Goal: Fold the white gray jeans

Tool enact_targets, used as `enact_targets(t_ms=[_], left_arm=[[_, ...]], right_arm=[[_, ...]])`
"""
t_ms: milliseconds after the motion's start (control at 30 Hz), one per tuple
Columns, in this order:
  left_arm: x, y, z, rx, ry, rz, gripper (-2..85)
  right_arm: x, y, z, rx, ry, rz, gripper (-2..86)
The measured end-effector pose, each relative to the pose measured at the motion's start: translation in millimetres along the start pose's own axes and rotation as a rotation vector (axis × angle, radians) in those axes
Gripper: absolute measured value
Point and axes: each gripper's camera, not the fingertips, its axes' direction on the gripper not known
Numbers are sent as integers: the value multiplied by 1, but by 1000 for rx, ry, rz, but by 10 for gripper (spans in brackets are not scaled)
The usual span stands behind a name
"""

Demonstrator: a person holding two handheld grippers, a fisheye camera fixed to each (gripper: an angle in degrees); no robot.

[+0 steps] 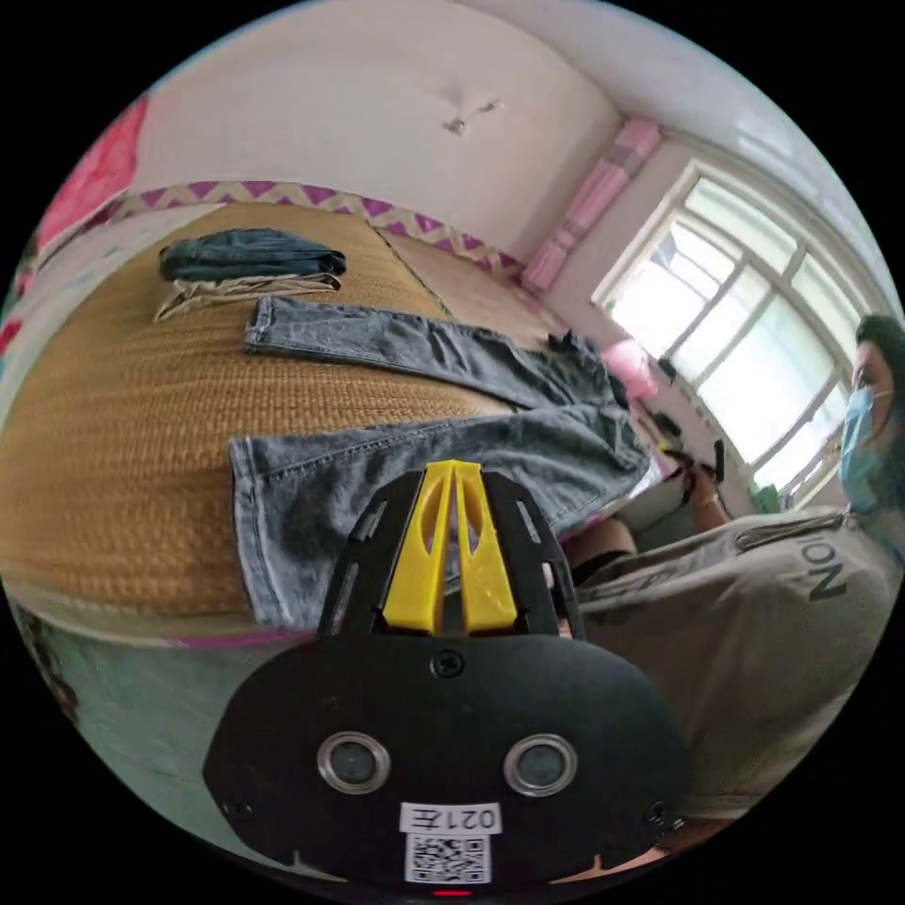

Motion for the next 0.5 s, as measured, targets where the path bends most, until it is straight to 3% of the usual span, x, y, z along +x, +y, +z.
enact_targets(t_ms=[100, 233, 333, 500], left_arm=[[-30, 40, -26, 148, 29, -234, 7], [-55, 75, -44, 231, 49, -451, 53], [-68, 82, -45, 235, 73, -540, 91], [-83, 90, -44, 235, 128, -615, 119]], right_arm=[[49, 13, 12, -60, -180, 190, 137], [78, 27, 41, -82, -472, 336, 126], [93, 33, 62, -60, -623, 470, 103], [108, 40, 79, -19, -705, 595, 79]])
